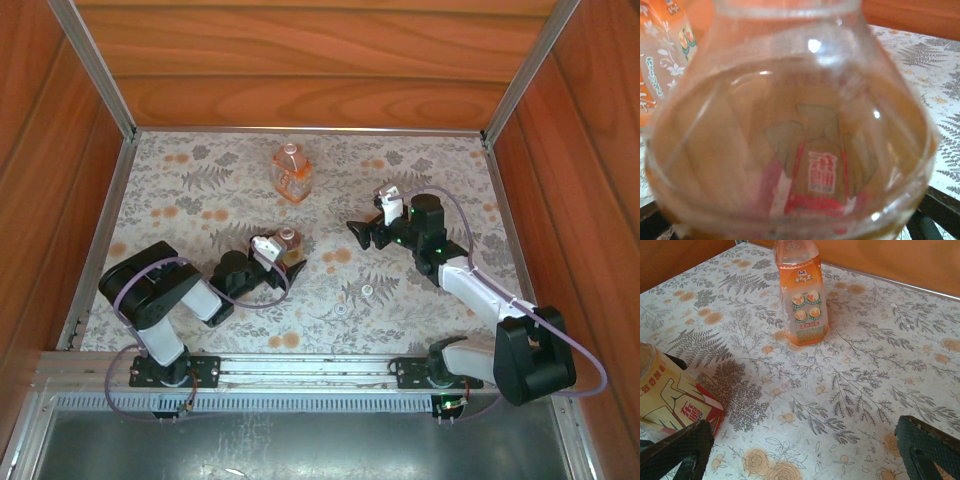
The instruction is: Screw on the bottle caps
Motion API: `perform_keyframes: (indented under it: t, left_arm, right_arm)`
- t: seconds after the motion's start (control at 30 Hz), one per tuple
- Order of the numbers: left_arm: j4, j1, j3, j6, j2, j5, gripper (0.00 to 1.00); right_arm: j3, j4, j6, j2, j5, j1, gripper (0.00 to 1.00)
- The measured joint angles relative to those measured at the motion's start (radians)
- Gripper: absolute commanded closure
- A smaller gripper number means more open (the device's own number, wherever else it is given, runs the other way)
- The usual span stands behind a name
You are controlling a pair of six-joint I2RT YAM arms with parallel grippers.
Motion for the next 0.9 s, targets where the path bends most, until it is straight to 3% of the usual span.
perform_keyframes:
  t: [0.1,0.4,0.67,0.9]
  left_arm:
    - [0.019,0.011,0.0,0.001,0.002,0.01,0.15]
    - [0.032,0.037,0.0,-0.006,0.007,0.063,0.31]
    - [0.053,0.048,0.044,-0.008,0.058,0.122,0.31]
    - [0.06,0.079,0.154,0.018,0.158,0.262,0.31]
  right_arm:
    - [0.0,0.0,0.0,0.0,0.0,0.0,0.0]
    - [0.001,0.0,0.003,0.023,0.001,0.001,0.0]
    - [-0.006,-0.002,0.024,0.018,0.055,0.024,0.0]
    - [-0.05,-0.044,0.129,-0.085,0.109,0.043,0.0]
